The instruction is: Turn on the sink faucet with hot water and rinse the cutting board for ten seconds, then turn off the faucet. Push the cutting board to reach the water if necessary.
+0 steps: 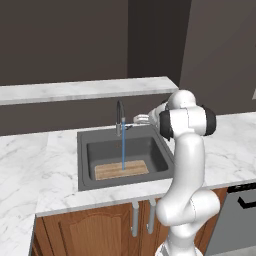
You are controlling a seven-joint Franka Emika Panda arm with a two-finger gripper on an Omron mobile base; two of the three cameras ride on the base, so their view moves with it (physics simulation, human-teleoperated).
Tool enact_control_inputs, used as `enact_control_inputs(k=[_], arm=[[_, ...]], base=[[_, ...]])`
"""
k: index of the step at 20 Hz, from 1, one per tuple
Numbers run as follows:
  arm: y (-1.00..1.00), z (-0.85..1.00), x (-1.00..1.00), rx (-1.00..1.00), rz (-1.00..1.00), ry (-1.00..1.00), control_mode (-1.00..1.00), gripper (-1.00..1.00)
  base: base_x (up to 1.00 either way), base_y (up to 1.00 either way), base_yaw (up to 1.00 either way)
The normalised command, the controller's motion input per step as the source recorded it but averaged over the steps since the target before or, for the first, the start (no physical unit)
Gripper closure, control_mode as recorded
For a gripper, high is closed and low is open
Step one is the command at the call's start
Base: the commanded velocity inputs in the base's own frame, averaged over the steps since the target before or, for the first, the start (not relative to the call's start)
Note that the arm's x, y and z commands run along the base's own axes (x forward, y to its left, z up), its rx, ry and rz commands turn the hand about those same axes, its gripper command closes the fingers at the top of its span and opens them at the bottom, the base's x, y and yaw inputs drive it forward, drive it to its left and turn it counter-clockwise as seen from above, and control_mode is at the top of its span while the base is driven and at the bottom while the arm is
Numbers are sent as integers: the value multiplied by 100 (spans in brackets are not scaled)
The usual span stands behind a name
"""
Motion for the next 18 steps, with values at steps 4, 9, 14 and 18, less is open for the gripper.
enact_control_inputs(k=[4, 9, 14, 18], arm=[[0, 0, 0, 0, 0, 0, -100, -100], [0, 0, 0, 0, 0, 0, -100, -100], [0, 0, 0, 0, 0, 0, -100, -100], [0, 0, 0, 0, 0, 0, -100, -100]], base=[[0, 0, 0], [0, 0, 0], [0, 0, 0], [0, 0, 0]])
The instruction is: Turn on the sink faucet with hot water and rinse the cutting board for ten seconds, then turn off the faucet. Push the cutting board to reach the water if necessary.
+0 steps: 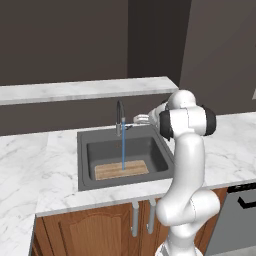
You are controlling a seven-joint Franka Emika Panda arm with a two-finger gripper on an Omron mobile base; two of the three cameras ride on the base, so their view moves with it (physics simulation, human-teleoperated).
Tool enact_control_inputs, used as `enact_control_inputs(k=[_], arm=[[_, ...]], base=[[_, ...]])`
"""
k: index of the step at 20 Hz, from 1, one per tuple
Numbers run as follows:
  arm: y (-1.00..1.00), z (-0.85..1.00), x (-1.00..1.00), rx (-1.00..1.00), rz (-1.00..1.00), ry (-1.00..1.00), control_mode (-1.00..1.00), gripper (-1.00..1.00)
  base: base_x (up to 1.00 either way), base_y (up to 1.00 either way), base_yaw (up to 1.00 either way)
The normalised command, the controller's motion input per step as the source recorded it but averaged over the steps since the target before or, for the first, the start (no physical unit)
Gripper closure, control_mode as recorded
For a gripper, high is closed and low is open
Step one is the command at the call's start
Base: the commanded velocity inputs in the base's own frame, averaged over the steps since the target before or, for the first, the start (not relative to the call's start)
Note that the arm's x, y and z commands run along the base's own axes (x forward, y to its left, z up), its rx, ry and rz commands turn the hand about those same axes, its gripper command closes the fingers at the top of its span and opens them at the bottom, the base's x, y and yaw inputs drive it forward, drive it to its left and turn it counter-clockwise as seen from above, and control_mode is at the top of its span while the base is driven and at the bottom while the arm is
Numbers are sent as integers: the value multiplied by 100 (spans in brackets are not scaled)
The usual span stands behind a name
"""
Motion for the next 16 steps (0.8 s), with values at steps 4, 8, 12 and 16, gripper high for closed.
enact_control_inputs(k=[4, 8, 12, 16], arm=[[0, 0, 0, 0, 0, 0, -100, -100], [0, 0, 0, 0, 0, 0, -100, -100], [0, 0, 0, 0, 0, 0, -100, -100], [0, 0, 0, 0, 0, 0, -100, -100]], base=[[0, 0, 0], [0, 0, 0], [0, 0, 0], [0, 0, 0]])
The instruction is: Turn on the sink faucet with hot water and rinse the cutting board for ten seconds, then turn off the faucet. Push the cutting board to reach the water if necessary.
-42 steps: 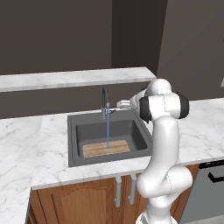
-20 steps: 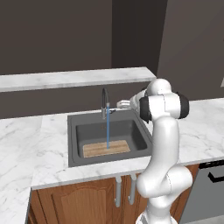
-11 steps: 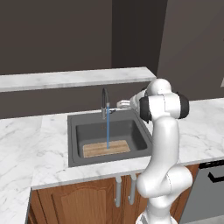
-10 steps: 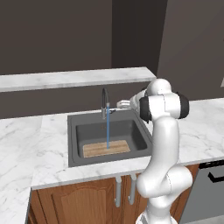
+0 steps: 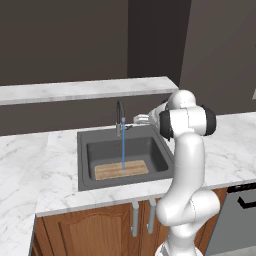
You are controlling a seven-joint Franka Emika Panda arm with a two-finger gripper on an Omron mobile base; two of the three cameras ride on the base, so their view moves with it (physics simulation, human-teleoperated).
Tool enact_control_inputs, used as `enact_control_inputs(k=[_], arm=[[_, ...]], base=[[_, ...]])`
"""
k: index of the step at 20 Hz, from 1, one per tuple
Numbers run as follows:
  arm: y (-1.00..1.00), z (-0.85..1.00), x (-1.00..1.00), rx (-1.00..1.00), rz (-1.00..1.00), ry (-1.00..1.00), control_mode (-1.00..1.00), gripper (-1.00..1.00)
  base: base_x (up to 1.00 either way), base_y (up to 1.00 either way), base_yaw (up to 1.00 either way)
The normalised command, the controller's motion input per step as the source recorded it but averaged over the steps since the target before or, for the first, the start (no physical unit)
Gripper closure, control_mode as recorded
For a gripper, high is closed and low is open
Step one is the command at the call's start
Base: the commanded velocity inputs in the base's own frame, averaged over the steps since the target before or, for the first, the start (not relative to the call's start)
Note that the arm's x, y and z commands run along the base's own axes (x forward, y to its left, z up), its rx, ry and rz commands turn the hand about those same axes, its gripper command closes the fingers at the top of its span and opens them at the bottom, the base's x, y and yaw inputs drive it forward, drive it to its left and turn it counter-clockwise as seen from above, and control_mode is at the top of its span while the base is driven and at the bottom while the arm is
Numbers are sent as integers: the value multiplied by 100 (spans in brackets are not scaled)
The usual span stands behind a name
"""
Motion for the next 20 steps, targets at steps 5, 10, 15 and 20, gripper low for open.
enact_control_inputs(k=[5, 10, 15, 20], arm=[[0, 0, 0, 0, 0, 0, -100, -100], [0, 0, 0, 0, 0, 0, -100, -100], [0, 0, 0, 0, 0, 0, -100, -100], [0, 0, 0, 0, 0, 0, -100, -100]], base=[[0, 0, 0], [0, 0, 0], [0, 0, 0], [0, 0, 0]])
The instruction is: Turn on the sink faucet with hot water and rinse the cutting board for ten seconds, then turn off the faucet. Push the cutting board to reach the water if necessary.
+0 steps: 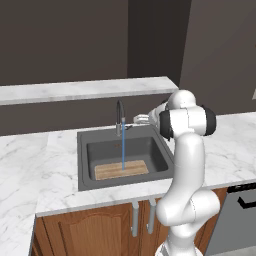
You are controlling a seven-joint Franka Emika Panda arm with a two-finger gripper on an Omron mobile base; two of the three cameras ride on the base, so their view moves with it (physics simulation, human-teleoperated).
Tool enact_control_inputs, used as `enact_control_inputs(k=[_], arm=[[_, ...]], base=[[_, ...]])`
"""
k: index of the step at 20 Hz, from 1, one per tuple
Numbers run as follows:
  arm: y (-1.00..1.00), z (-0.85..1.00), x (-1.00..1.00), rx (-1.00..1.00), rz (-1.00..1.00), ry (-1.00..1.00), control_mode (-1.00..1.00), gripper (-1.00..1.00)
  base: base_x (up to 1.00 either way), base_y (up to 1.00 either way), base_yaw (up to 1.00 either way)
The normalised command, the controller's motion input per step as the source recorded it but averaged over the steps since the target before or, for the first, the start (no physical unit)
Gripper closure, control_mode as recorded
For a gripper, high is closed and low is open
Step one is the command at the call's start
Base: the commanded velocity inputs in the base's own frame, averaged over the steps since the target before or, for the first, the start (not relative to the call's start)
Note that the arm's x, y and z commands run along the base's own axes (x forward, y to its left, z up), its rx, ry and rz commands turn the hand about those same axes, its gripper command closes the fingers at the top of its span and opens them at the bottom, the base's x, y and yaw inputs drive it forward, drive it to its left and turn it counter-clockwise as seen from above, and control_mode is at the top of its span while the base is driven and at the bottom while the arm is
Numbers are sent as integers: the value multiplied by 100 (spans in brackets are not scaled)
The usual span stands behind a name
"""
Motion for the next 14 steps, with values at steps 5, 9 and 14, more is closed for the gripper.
enact_control_inputs(k=[5, 9, 14], arm=[[0, 0, 0, 0, 0, 0, -100, -100], [0, 0, 0, 0, 0, 0, -100, -100], [0, 0, 0, 0, 0, 0, -100, -100]], base=[[0, 0, 0], [0, 0, 0], [0, 0, 0]])
